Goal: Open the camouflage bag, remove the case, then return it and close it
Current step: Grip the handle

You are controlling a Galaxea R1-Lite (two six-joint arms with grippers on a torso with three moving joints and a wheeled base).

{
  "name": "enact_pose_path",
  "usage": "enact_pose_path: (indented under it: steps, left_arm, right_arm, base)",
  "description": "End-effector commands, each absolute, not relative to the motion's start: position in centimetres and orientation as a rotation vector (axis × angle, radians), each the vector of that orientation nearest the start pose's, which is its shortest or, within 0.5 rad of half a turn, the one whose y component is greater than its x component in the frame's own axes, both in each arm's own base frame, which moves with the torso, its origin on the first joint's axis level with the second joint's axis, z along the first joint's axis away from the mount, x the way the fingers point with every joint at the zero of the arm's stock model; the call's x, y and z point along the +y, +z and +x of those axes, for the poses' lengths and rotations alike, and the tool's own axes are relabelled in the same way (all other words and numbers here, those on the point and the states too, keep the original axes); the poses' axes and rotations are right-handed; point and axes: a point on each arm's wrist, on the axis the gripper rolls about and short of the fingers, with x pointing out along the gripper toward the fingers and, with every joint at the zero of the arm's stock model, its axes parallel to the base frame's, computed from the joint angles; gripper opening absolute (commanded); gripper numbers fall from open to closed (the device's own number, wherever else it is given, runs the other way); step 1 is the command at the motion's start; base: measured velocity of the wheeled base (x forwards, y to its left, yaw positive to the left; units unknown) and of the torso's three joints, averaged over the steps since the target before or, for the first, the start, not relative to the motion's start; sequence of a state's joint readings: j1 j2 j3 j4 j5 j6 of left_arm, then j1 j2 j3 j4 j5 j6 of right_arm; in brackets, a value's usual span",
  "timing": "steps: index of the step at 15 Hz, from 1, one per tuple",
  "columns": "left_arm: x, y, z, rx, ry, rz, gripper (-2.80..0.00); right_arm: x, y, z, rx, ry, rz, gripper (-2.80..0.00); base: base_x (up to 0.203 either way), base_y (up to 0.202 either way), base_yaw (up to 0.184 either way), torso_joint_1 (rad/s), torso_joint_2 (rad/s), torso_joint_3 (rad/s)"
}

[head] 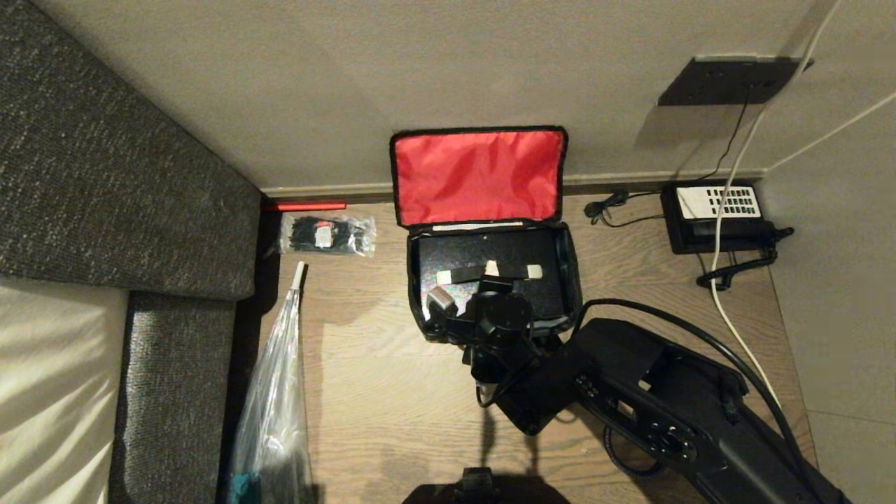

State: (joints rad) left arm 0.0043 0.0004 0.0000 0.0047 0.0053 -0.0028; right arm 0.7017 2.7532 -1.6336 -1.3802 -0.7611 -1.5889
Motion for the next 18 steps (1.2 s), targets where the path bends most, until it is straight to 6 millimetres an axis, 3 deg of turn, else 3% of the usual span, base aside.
enact_pose_path:
  steps: [1,8,18]
  left_arm:
    - [0.0,7.4,-2.2,0.011,0.011,-0.003,-2.80]
    - [0.0,7.4,-2.3,0.008,0.011,-0.003,-2.80]
    - [0.0,7.4,-2.2,0.010,0.011,-0.003,-2.80]
  right_arm:
    - [32.1,2.1,40.2,-0.112,-0.210,-1.401,-2.80]
    - [33.2,7.4,38.2,-0.188,-0.227,-1.337,-2.80]
    - [33.2,9.0,36.9,-0.199,-0.216,-1.360,-2.80]
  base:
    - [0.000,0.000,0.000,0.000,0.00,0.000]
    - [0.000,0.000,0.000,0.000,0.00,0.000]
    - [0.000,0.000,0.000,0.000,0.00,0.000]
